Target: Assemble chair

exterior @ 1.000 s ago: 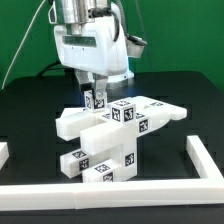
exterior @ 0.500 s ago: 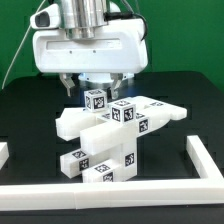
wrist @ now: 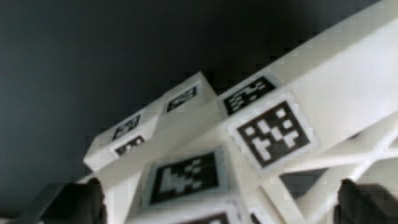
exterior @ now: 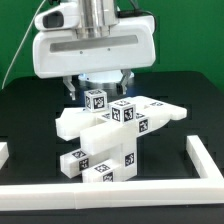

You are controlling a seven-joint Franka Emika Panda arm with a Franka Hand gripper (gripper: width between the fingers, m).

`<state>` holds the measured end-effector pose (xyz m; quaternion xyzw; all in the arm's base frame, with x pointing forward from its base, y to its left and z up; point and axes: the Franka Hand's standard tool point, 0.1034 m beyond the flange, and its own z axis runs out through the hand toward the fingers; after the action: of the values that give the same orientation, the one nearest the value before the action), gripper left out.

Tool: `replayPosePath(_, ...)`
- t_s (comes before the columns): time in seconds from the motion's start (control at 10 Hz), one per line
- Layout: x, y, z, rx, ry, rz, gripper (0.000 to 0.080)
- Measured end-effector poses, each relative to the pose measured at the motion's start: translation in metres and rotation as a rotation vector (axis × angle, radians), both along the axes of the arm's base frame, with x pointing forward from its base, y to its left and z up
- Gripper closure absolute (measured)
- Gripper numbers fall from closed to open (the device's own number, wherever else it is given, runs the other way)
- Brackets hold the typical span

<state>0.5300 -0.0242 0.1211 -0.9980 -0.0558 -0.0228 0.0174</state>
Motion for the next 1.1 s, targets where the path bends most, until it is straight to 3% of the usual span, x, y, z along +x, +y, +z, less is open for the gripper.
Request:
replayPosePath(0.2,-0.0010,-0.0005,-0.0018,0.000,0.006,-0.047,0.0412)
replayPosePath(0.3,-0.0010,-0.0004,-0.0019,0.002,0.006,-0.067,0.0412)
replayPosePath(0.4,-0.0010,-0.0003,-0.0020,0.005,0.009,-0.146,0.0517)
replayPosePath(0.7,-0.0006,0.0001,-0.0021,0.016,0.014,-0.380,0.0516)
replayPosePath(1.1,0.0042,0.0025,-0.0041,0.047,-0.006,-0.957,0.0515)
